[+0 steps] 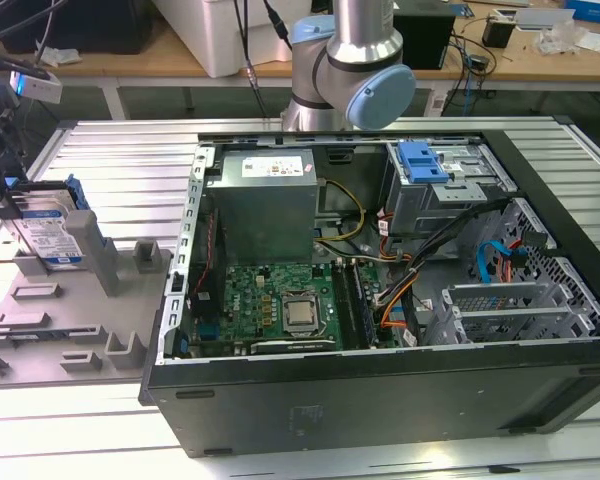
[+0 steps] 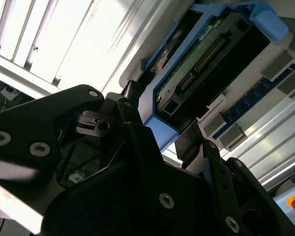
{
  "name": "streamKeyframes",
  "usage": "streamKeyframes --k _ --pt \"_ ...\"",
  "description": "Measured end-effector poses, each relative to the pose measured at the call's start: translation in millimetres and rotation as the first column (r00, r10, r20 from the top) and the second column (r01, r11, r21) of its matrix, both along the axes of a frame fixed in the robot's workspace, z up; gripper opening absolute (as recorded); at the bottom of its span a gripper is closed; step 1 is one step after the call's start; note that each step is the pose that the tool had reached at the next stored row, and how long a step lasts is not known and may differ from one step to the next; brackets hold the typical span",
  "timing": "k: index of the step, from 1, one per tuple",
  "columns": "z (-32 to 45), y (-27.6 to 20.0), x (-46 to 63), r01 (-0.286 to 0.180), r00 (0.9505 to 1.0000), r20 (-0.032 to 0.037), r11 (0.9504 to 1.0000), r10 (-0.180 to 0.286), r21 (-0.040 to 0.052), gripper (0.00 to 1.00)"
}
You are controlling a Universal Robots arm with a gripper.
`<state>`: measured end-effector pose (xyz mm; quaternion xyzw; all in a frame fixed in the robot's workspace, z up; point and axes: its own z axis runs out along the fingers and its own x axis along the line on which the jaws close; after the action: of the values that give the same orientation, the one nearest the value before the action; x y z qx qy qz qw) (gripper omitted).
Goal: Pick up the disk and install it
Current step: 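Pick up the disk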
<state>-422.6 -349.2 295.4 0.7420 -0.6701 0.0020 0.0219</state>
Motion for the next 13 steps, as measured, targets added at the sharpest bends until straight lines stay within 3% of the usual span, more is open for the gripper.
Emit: streamKeyframes --k 13 --pt "-1.5 -1.6 0.0 0.0 1.0 -0.0001 1.0 0.0 -0.001 0.54"
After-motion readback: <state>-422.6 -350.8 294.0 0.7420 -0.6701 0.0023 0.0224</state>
